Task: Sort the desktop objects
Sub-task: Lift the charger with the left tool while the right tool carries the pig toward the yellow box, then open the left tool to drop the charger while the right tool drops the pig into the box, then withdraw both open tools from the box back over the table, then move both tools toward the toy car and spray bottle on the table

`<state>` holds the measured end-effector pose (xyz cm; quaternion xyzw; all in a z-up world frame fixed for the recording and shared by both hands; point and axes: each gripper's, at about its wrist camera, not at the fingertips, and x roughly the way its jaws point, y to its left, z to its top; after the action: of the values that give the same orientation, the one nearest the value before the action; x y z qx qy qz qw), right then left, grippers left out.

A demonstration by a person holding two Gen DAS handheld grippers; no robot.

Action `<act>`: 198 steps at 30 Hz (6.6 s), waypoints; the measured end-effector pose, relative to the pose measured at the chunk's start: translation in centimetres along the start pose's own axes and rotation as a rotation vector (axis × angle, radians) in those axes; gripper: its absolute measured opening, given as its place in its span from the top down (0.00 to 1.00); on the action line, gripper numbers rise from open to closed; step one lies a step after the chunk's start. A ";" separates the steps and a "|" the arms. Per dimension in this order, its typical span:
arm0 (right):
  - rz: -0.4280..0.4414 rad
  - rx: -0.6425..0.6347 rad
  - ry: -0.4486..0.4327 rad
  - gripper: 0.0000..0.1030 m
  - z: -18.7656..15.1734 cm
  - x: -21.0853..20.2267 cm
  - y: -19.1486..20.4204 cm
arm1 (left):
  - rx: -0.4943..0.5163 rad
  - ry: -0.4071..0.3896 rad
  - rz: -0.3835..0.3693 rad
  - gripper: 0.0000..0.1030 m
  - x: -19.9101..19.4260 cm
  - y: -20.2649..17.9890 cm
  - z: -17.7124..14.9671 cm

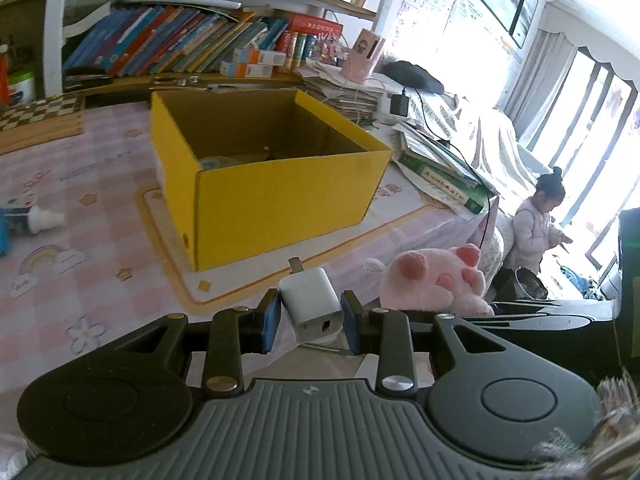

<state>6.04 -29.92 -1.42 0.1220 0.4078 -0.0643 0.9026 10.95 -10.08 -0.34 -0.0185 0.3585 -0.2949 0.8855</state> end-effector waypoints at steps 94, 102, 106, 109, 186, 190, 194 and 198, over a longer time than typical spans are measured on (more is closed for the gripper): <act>0.101 -0.304 -0.277 0.25 14.8 3.9 1.1 | -0.149 -0.304 0.413 0.00 -0.8 3.9 7.1; 0.016 -0.201 -0.213 0.25 8.8 3.2 2.8 | -0.186 -0.256 0.442 0.00 -2.9 6.8 3.5; -0.013 -0.152 -0.180 0.25 6.0 2.6 4.0 | -0.199 -0.221 0.466 0.00 -3.8 7.6 1.8; -0.017 -0.135 -0.156 0.25 4.0 2.0 5.1 | -0.199 -0.192 0.456 0.00 -4.5 8.2 0.6; 0.241 -0.420 0.008 0.25 1.9 9.1 25.7 | -0.319 -0.102 0.566 0.00 -8.0 23.1 -1.5; 0.242 -0.410 0.000 0.25 3.5 10.1 26.1 | -0.330 -0.094 0.579 0.00 -6.9 24.2 -0.6; 0.242 -0.398 -0.013 0.25 5.2 11.1 26.4 | -0.338 -0.098 0.584 0.00 -6.1 25.0 0.2; 0.236 -0.387 -0.026 0.25 6.6 12.1 26.9 | -0.339 -0.100 0.591 0.00 -5.2 25.7 1.0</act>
<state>24.56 -6.07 -1.86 -0.0072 0.3838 0.1196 0.9156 21.69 13.77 -2.62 -0.0751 0.3485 0.0394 0.9334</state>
